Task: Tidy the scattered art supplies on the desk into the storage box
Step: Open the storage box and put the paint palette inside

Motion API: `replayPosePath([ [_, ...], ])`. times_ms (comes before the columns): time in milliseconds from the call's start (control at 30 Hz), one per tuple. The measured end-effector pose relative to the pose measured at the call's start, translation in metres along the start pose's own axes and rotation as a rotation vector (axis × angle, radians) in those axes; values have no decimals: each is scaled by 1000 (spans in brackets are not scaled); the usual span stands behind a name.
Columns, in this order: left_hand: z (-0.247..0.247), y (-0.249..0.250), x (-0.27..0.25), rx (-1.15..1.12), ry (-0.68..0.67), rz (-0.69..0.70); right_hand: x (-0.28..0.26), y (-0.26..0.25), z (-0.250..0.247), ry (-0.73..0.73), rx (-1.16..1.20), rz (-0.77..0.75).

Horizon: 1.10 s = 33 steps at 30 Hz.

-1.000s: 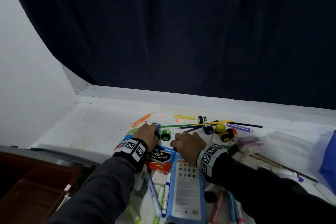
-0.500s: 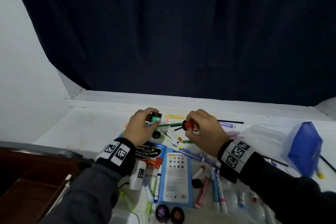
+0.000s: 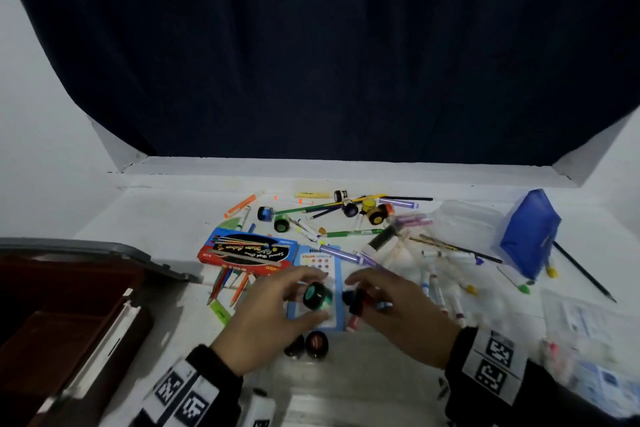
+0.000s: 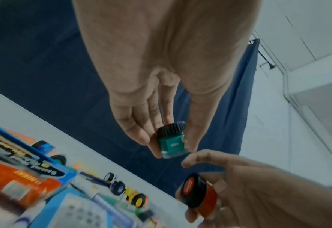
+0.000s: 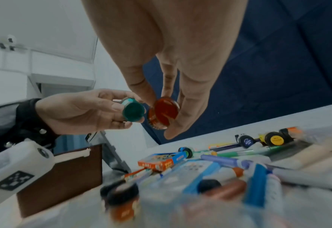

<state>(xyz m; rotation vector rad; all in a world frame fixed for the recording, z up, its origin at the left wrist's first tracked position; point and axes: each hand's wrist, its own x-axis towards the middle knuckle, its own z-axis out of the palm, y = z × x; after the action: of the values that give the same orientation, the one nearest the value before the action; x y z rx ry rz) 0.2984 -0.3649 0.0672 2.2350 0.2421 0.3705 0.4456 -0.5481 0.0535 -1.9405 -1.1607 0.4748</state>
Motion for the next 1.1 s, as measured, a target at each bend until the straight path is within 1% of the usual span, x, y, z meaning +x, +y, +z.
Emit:
replayPosePath([
  [67, 11, -5, -8, 83, -50, 39, -11, 8, 7, -14, -164, -57],
  [100, 16, -6, -10, 124, -77, 56, -16, 10, 9, -39, -209, -75],
  [200, 28, -5, -11, 225, -156, 84, -25, 9, 11, -74, -287, -101],
  [267, 35, -4, -7, 260, -184, 102, -27, 8, 10, -98, -344, -86],
  [367, 46, -8, -2, 322, -188, 101, -27, 7, 10, -133, -411, -41],
  [467, 57, -13, 1, 436, -211, 91, -27, 12, 14, -112, -451, -47],
  [567, 62, -15, 2, 531, -225, 82, -27, 16, 15, -81, -378, -15],
  [633, 62, -16, 2, 570, -238, 66, -27, 15, 14, -85, -377, -18],
  [700, 61, -18, 3, 580, -242, 52, -26, 12, 15, -118, -453, -44],
  [800, 60, -18, 4, 601, -244, 36, -23, 11, 18, -158, -637, -80],
  [867, 59, -18, 4, 615, -245, 32, -21, 12, 20, -177, -713, -66],
  [1100, 59, -15, 5, 638, -228, 51, -11, 0, 17, -256, -684, 25],
])
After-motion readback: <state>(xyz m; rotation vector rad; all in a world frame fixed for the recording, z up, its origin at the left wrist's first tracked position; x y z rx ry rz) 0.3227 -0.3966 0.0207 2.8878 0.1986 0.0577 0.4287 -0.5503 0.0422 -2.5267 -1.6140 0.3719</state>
